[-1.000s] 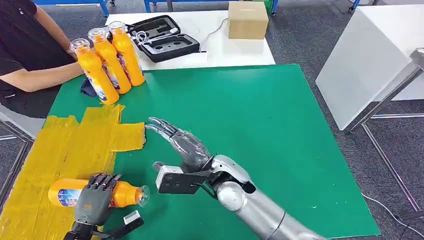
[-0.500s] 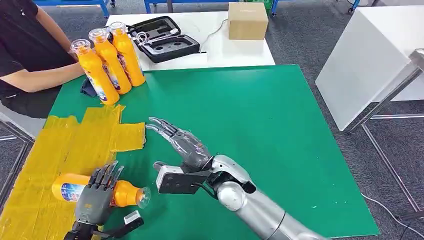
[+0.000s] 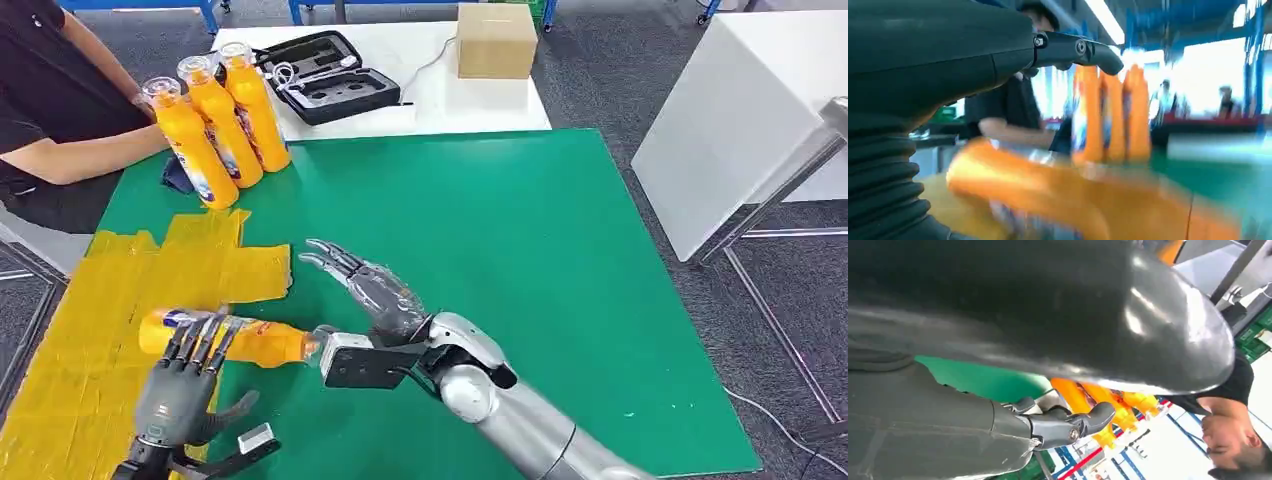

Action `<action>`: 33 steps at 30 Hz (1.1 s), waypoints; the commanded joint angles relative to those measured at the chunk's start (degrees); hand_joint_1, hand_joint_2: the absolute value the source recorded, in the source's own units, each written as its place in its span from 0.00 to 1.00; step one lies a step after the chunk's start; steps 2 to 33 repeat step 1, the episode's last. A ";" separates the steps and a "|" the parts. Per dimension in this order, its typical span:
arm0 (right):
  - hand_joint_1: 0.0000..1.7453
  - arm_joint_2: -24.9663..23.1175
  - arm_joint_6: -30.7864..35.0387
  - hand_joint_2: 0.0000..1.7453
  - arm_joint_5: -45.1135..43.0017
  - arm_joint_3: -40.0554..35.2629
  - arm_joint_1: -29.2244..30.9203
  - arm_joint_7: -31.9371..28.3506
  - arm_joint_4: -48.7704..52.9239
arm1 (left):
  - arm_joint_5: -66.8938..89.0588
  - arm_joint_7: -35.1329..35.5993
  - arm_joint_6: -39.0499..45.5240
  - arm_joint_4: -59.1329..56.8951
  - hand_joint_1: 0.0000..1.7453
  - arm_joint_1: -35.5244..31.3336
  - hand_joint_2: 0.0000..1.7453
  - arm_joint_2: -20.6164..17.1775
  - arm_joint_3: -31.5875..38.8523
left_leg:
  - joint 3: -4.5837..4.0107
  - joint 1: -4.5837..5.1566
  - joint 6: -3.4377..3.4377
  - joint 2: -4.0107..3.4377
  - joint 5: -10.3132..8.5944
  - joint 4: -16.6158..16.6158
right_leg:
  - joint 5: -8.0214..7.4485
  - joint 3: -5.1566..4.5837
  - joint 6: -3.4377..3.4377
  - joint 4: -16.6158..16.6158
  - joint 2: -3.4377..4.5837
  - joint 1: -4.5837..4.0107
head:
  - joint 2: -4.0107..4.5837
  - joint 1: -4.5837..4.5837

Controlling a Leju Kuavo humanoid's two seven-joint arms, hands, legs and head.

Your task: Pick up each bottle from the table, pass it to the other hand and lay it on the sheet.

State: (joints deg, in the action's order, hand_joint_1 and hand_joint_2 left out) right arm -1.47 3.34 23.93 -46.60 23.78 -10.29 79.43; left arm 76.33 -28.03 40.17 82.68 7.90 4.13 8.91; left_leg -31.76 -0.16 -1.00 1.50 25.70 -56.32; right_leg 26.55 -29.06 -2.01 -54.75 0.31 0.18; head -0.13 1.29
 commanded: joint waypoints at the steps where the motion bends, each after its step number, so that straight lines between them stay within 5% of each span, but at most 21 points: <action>1: 0.00 1.73 0.14 0.00 -0.16 -0.92 0.77 -0.33 -1.68 | -5.99 -9.92 -0.17 5.87 0.00 -2.56 0.00 9.23 12.68 | 0.04 -0.06 0.03 -0.13 0.04 -0.04 | 0.01 0.07 0.01 0.03 0.00 -0.06 | 0.00 0.00; 33: 0.00 1.73 0.14 0.00 -0.16 -0.92 0.77 -0.33 -1.68 | -5.99 -9.92 -0.17 5.87 0.00 -2.56 0.00 9.23 12.68 | 0.04 -0.06 0.03 -0.13 0.04 -0.04 | 0.01 0.07 0.01 0.03 0.00 -0.06 | 0.00 0.00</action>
